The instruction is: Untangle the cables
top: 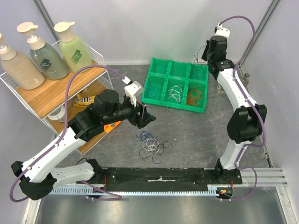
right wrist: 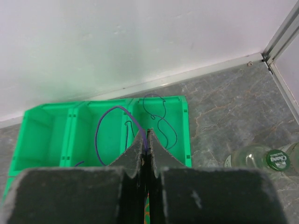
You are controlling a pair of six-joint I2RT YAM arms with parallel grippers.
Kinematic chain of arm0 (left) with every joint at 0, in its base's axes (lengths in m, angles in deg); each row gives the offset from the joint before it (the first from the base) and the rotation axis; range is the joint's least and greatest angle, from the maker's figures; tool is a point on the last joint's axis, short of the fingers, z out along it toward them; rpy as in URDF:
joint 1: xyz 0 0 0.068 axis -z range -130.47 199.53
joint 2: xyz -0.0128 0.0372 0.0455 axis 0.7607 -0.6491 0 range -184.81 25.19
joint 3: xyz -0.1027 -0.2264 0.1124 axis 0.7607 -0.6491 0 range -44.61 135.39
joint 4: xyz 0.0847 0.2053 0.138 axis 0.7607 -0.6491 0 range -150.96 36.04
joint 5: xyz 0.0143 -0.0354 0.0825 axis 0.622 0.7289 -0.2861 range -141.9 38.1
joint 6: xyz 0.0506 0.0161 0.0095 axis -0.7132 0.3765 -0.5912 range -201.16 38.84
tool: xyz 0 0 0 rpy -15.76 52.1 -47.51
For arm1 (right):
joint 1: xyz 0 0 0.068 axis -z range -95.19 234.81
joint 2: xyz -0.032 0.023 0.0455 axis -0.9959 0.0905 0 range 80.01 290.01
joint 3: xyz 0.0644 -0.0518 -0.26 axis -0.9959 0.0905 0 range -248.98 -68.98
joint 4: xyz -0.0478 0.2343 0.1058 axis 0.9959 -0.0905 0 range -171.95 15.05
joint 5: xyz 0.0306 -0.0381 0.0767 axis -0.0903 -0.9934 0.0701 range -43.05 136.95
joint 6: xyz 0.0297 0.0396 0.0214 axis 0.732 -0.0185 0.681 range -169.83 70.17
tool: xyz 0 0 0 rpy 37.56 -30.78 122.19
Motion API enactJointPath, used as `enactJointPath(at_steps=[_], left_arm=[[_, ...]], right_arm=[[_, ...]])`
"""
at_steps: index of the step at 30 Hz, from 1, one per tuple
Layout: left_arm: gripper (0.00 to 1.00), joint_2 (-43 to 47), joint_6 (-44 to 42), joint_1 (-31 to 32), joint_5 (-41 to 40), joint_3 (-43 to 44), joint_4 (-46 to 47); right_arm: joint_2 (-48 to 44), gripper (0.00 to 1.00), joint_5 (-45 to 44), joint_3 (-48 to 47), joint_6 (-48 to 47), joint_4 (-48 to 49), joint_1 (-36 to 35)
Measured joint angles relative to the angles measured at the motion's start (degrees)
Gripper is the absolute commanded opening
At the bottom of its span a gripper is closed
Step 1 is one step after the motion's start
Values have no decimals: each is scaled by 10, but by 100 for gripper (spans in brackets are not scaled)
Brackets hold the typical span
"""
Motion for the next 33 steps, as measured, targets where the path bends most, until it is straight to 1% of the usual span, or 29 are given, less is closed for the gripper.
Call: enactJointPath(at_steps=[9, 23, 29, 33], left_arm=[[74, -1, -6, 0, 4, 0, -9], [74, 12, -7, 0, 4, 0, -11], [74, 12, -7, 0, 4, 0, -11], [74, 13, -7, 0, 4, 0, -15]], right_arm=[[-96, 0, 14, 13, 38, -23, 0], [-118, 0, 13, 32, 45, -53, -4], [-99, 0, -6, 39, 41, -25, -5], [-23, 0, -38, 10, 22, 0, -5]])
